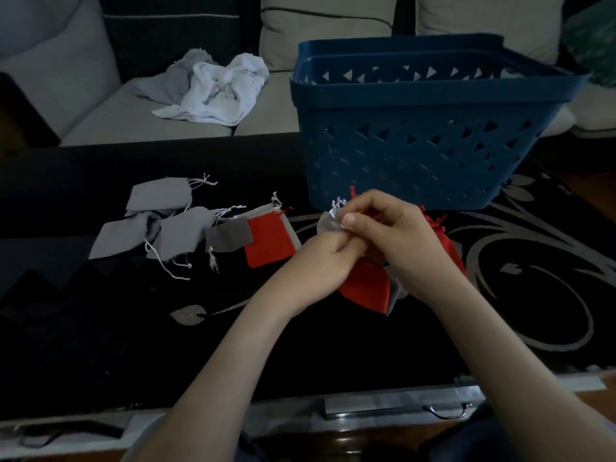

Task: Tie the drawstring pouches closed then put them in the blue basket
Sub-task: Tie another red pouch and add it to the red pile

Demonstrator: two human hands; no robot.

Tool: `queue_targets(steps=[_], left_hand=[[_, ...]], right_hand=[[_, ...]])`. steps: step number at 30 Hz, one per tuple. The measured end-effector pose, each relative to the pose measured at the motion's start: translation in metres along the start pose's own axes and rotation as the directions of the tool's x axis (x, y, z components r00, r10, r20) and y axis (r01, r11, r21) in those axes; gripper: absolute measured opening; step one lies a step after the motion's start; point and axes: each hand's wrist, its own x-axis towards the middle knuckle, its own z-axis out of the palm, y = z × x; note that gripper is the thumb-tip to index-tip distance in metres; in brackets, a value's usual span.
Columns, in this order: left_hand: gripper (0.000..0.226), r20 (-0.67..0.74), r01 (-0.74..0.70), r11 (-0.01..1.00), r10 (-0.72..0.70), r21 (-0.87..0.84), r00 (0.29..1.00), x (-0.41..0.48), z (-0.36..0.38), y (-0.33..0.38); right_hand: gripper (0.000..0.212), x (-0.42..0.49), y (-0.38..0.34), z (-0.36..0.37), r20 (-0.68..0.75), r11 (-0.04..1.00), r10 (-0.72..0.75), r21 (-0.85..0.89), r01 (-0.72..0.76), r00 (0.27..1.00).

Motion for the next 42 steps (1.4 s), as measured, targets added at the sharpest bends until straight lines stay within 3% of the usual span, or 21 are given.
queue_targets(steps=[6,12,14,17,19,22,24,31,37,39,42], left_hand=[[0.05,-0.088,-0.04,0.975,0.021,-0.219,0.996,-0.001,-0.007,0.006],[0.057,-0.154,-0.02,0.971,-0.018,-0.239,0.988,0.0,-0.01,0.005],[0.052,-0.171,-0.003,0.969,-0.041,-0.249,0.984,0.003,-0.01,0.002],[0.038,-0.206,-0.021,0.953,-0.044,-0.302,0.978,0.005,-0.01,-0.001],[0.033,-0.222,-0.061,0.944,-0.013,-0.324,0.975,0.005,-0.012,-0.002],[0.028,-0.217,-0.098,0.882,-0.005,-0.46,0.976,0.004,-0.012,0.002],[0.025,-0.245,-0.139,0.851,0.014,-0.506,0.97,0.003,-0.011,0.003],[0.025,-0.32,-0.209,0.842,0.046,-0.497,0.946,0.007,-0.017,-0.001],[0.009,-0.17,-0.225,0.868,0.165,-0.444,0.972,0.001,-0.031,0.002],[0.009,-0.179,-0.213,0.9,0.154,-0.38,0.972,0.0,-0.031,0.001],[0.015,-0.298,-0.218,0.968,0.172,-0.127,0.939,0.001,-0.026,-0.001]], right_hand=[[0.02,0.0,0.001,-0.005,-0.101,0.997,0.06,0.053,-0.055,0.993],[0.01,-0.002,0.004,0.0,-0.092,0.982,0.023,-0.183,-0.04,0.996],[0.015,-0.002,0.005,-0.002,-0.141,0.977,0.008,-0.209,-0.038,0.99],[0.016,-0.001,0.002,-0.003,-0.202,0.993,-0.014,-0.117,-0.01,0.979],[0.018,-0.001,-0.001,-0.002,-0.162,0.998,-0.004,-0.063,-0.007,0.987],[0.04,-0.002,0.002,0.003,-0.026,0.997,0.076,0.028,-0.075,0.997],[0.034,-0.002,0.002,0.006,0.012,0.994,0.084,0.066,-0.085,0.996],[0.025,-0.001,0.004,0.002,0.111,0.978,0.134,0.146,-0.15,0.985],[0.024,0.001,-0.001,-0.008,0.017,0.936,0.204,0.29,-0.2,0.979],[0.022,0.0,-0.001,-0.009,0.001,0.931,0.211,0.304,-0.201,0.978],[0.02,-0.001,0.0,-0.008,-0.008,0.945,0.21,0.259,-0.201,0.978]])
